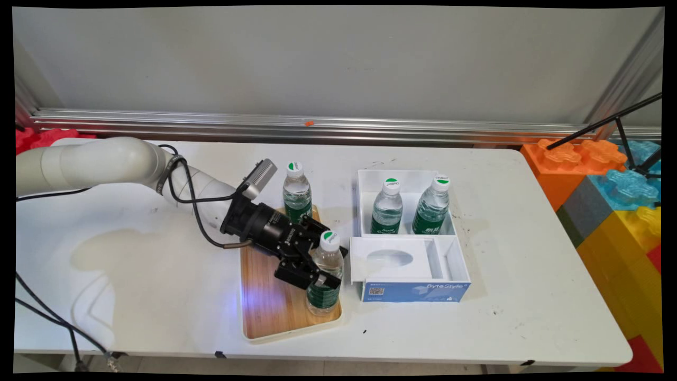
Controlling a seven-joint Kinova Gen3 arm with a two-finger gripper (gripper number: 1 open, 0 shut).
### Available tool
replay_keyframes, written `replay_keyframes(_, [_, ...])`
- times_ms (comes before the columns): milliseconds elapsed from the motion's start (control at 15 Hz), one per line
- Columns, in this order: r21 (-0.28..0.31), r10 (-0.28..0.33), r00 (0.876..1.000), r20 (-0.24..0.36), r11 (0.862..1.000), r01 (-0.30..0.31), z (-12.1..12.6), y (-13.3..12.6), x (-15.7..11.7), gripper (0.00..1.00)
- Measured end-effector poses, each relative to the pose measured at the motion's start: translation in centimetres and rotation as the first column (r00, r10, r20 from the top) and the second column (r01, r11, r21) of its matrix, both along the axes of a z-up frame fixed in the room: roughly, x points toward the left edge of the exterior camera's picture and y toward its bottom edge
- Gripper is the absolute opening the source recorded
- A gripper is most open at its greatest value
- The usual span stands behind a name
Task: Place the picked object on the tray
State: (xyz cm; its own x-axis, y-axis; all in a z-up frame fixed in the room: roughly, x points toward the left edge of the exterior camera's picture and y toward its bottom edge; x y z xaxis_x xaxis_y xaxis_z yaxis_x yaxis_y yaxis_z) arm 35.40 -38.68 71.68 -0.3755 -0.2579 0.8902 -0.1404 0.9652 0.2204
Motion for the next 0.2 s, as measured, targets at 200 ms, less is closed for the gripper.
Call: replay_keyframes(200, [-0.005,0.004,1.000,-0.002,1.000,-0.004,-0.10,-0.20,-0.05,1.00])
